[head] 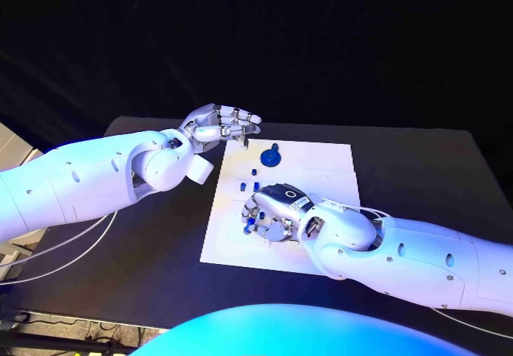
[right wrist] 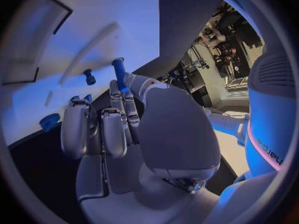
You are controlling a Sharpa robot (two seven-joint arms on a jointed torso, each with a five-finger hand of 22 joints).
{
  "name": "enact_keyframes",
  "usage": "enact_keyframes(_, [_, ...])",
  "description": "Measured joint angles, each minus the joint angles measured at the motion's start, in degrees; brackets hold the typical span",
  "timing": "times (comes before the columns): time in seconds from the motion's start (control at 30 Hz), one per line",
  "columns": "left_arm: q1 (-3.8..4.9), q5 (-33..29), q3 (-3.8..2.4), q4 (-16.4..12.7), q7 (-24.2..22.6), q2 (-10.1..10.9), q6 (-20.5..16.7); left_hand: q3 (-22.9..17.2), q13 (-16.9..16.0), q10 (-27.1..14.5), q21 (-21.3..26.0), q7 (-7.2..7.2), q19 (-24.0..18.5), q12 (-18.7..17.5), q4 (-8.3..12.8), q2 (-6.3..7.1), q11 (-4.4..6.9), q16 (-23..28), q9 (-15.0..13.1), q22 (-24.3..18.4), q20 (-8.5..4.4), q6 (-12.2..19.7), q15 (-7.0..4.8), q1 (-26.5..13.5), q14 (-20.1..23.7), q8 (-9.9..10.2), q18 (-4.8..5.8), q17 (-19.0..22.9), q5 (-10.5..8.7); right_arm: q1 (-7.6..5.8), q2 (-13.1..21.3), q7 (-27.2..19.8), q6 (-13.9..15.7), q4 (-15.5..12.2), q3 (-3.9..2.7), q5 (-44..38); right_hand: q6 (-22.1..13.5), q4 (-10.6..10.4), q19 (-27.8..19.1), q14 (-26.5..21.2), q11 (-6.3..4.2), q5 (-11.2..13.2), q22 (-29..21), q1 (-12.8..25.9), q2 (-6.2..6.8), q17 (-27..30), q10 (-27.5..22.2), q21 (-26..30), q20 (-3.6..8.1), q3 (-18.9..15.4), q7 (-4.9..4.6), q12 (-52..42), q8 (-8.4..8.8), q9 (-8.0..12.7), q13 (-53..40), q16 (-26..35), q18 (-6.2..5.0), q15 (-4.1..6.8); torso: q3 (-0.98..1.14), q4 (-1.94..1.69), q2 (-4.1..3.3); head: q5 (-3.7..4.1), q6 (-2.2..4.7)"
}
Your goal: Assemble the parts on the task board
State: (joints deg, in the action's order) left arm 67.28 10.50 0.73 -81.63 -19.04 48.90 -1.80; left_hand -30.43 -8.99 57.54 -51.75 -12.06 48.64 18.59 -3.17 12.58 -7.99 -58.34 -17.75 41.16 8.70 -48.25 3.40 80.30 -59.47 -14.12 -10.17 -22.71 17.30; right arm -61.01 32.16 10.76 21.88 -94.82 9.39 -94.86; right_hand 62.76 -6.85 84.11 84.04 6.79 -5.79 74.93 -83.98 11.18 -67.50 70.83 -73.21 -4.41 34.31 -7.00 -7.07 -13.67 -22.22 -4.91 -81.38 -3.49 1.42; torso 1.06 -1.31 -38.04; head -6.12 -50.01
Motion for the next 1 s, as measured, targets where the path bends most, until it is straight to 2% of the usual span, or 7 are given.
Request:
enact_keyframes(0.6, [0.00,0.00,0.00,-0.03,0.02,0.10,0.00,0.00,-0.04,0.00,0.00,0.00,0.00,0.00,0.00,0.00,0.00,0.00,0.00,0.00,0.00,0.00,0.00,0.00,0.00,0.00,0.00,0.00,0.00,-0.01,-0.97,1.32,-2.11,0.91,0.14,-1.37,-0.12,0.10,0.00,0.01,-0.02,-0.22,-0.01,0.44,0.08,0.28,-0.01,0.37,0.00,0.09,0.07,0.30,-0.29,0.03,-2.37,0.00,0.00,-0.01,-0.02,-0.08,0.03,-0.29,0.00])
enact_keyframes(0.67, [0.00,0.00,0.00,-0.03,0.02,0.10,0.00,0.00,-0.04,0.00,0.00,0.00,0.00,0.00,0.00,0.00,0.00,0.00,0.00,0.00,0.00,0.00,0.00,0.00,0.00,0.00,0.00,0.00,0.00,0.02,-1.15,1.32,-2.11,1.04,0.20,-1.45,-0.53,0.10,0.00,0.01,-0.02,-0.21,-0.01,0.94,-0.02,0.28,-0.02,0.71,0.00,0.09,-0.34,0.40,-0.29,-0.09,-2.81,0.00,0.00,-0.01,-0.02,-0.07,0.03,-0.32,0.00])
enact_keyframes(0.73, [0.00,0.00,0.00,-0.03,0.02,0.10,0.00,0.00,-0.04,0.00,0.00,0.00,0.00,0.00,0.00,0.00,0.00,0.00,0.00,0.01,0.00,0.00,0.00,0.00,0.00,0.00,0.00,0.00,0.00,0.03,-1.29,1.31,-2.10,1.18,0.25,-1.46,-1.66,1.57,0.00,0.01,-0.28,-0.22,-0.01,1.98,-0.06,0.28,-0.27,1.29,0.00,0.95,-0.75,1.17,0.15,-0.22,-2.94,0.00,-0.01,-0.01,-0.02,-0.07,0.03,-0.34,0.00])
enact_keyframes(0.77, [0.00,0.00,0.00,-0.03,0.02,0.10,0.00,0.00,-0.04,0.00,0.00,0.00,0.00,0.00,0.00,0.00,0.00,0.00,0.01,0.00,0.00,0.00,0.00,0.00,0.00,0.00,-0.01,0.00,0.00,0.03,-1.35,1.26,-2.07,1.25,0.27,-1.45,-2.59,2.54,0.00,-0.07,-0.60,-0.90,-0.02,3.19,0.25,0.37,-0.59,1.77,0.00,1.58,-1.01,1.87,0.65,-0.17,-2.96,0.00,0.00,-0.34,-0.02,-0.07,0.03,-0.34,0.00])
enact_keyframes(0.9, [0.00,0.00,0.00,-0.04,0.03,0.10,0.00,0.00,-0.04,0.00,0.00,0.00,0.00,0.00,0.00,0.00,0.00,0.00,0.05,0.01,0.00,0.00,0.00,0.00,0.00,0.00,0.00,0.00,0.00,0.07,-1.41,0.96,-1.95,1.40,0.39,-1.25,-4.92,2.86,-0.10,0.02,-2.10,-2.45,-0.02,5.67,2.14,1.09,-1.76,4.47,-0.75,0.65,-1.62,3.28,2.07,0.37,-1.84,0.00,-0.02,-1.29,-0.03,-0.07,0.05,-0.37,0.00])
enact_keyframes(0.93, [0.00,0.00,0.00,-0.04,0.03,0.11,0.00,0.00,-0.04,0.00,0.00,0.00,0.00,0.00,0.00,0.00,0.00,0.00,0.05,0.01,0.00,0.00,0.00,0.00,0.00,0.00,0.00,0.00,0.00,0.10,-1.41,0.84,-1.91,1.41,0.43,-1.19,-5.08,2.66,-0.21,-0.03,-2.14,-2.56,-0.02,6.09,2.27,1.26,-2.27,4.93,-0.86,0.43,-1.63,3.31,2.15,0.41,-1.66,0.13,-0.02,-1.42,-0.03,-0.07,0.06,-0.37,0.00])
enact_keyframes(1.0, [0.01,0.00,0.00,-0.04,0.03,0.12,0.00,0.00,-0.04,0.00,0.00,0.00,0.00,0.00,0.00,0.00,0.00,0.00,0.05,0.01,0.00,0.00,0.00,0.00,0.00,0.00,0.00,0.00,0.00,0.21,-1.39,0.58,-1.84,1.47,0.58,-0.99,-6.18,2.50,-1.07,-0.10,-1.46,-2.66,-0.02,7.09,3.28,1.81,-5.16,8.33,-1.58,-0.76,-1.78,3.31,2.89,0.58,-0.89,0.50,-0.30,-1.78,-0.02,-0.07,0.06,-0.37,0.00])
